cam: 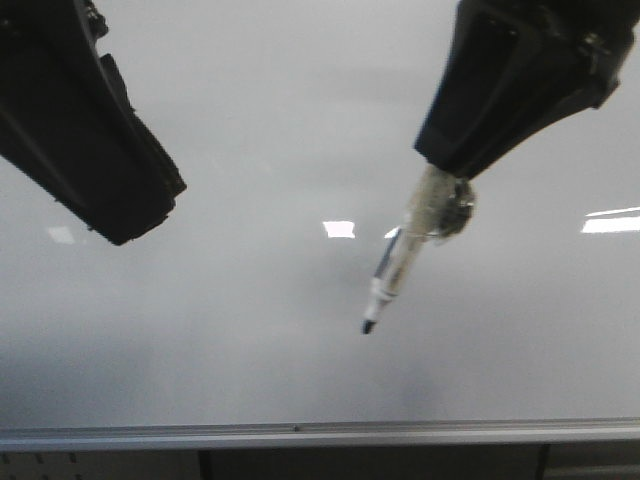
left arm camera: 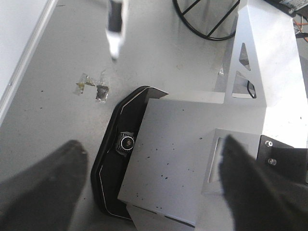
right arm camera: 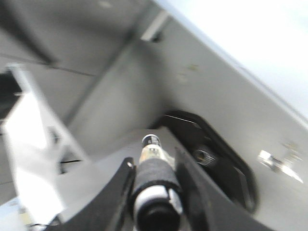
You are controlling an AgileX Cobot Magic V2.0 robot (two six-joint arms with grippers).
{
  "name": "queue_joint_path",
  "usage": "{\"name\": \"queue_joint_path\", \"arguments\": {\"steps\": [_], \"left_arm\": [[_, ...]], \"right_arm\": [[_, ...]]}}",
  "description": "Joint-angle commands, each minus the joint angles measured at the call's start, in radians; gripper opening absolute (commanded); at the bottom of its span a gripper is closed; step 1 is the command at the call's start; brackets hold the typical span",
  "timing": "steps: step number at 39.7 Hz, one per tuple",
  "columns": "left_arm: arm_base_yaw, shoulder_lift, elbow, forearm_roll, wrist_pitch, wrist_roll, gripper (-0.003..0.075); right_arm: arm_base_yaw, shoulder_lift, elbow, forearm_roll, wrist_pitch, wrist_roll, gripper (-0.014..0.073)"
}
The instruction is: Write number 0 on whiteboard
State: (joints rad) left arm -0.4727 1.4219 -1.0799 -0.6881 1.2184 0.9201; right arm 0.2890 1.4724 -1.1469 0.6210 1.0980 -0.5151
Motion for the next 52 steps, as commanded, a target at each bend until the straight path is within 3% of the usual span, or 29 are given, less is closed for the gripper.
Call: {"name": "queue_joint_path", "arguments": {"steps": [1,6,9,18,23,26,38,52], "left_arm": [[-0.007,-0.033,-0.030,-0.055,0.011,0.001,0.0307],[-0.007,-0.033,-0.030,-0.055,0.011,0.001,0.0073],[-0.007,-0.033,-0.030,-0.055,0.011,0.001,-0.0018],[-0.007,-0.033,-0.030,-0.055,0.011,0.001,-0.0020],[-0.007,-0.033,-0.030,-0.055,0.011,0.001,-0.0020],[-0.007,-0.033,-0.030,-0.055,0.011,0.001,-0.0020],[-0.007,-0.033,-0.030,-0.055,0.011,0.001,-0.0020],[-0.007,-0.033,-0.030,-0.055,0.011,0.001,-0.0020]], "right_arm": [[-0.013,-0.079,-0.032,-0.111,-0.056,0.115,-0.0058],[-0.013,-0.119,-0.032,-0.234,-0.093,0.206,-0.0058],[-0.013,-0.127,-0.032,-0.258,-0.097,0.224,-0.0058],[-0.013,-0.125,-0.075,-0.333,-0.145,0.313,-0.0058],[-0.013,-0.098,-0.224,-0.514,-0.121,0.448,-0.0058],[-0.013,-0.061,-0.351,-0.554,-0.077,0.461,-0.0058],[-0.013,0.148,-0.804,-0.558,0.018,0.461,-0.0058],[-0.013,0.283,-0.941,-0.558,-0.017,0.461,-0.0058]]}}
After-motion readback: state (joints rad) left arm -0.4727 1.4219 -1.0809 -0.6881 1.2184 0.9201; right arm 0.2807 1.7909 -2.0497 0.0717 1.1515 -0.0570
